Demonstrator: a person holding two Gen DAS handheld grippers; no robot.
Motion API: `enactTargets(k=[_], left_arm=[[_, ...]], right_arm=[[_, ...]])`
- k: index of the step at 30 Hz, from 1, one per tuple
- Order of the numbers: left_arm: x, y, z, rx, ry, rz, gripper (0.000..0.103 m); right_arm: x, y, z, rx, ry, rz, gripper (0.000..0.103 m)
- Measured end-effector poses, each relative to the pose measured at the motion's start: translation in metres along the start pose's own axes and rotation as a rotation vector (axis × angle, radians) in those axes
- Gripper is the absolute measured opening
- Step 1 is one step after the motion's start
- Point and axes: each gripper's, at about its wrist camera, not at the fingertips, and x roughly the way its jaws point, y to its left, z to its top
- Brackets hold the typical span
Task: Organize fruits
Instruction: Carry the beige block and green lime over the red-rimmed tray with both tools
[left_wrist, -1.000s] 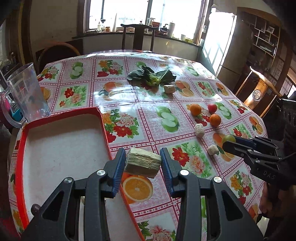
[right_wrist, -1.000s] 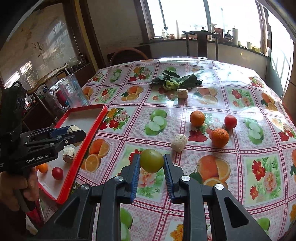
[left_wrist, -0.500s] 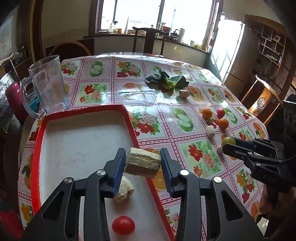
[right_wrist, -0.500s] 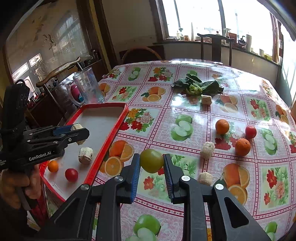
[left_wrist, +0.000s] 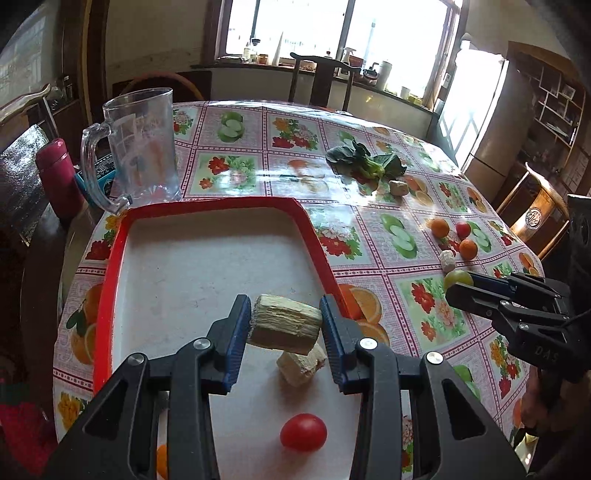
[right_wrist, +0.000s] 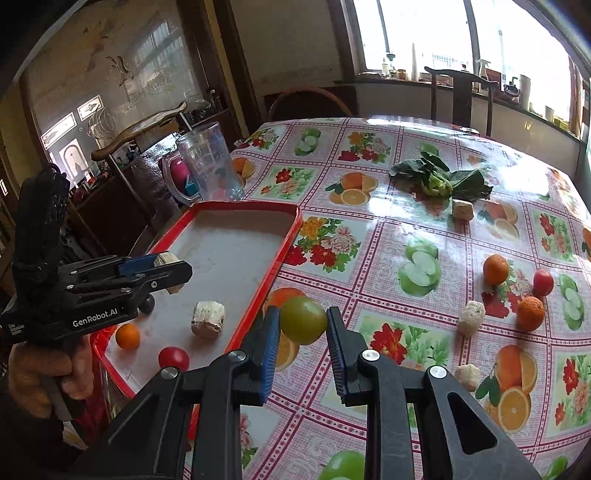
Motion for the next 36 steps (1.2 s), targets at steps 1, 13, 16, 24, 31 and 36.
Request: enactTargets(k=[1,13,16,24,31,36], left_arm=[[0.0,0.003,0.0,-0.003,0.0,0.003,0.036],[-0.006,0.036,-0.002,-0.048,-0.001,0.04,0.036],[-0.005,0.041,-0.001,-0.055,0.0,0.046,0.036],[-0.004,0.053,0.0,-0.065,0.01,0.061,0.036],[0.002,0.067,-0.003,-0.085,0.03,0.08,0.036],[0.011,0.076,-0.002,-0.101,0.05,0.084,0.036]], right_arm=[[0.003,0.003,0.001,-0.003,0.003,0.006,0.025],[0.022,0.023,0.014,-0.029,0.016,0.049,0.025],[0.026,0.026,0.016,-0.036,0.021,0.058,0.025],[0.041,0.04,0.027,-0.051,0.032,0.089,0.025],[0.067,0.056,0.034,-0.081,0.067,0.111,0.025],[0.09,0.063,0.036,-0.09,0.106,0.121,0.025]])
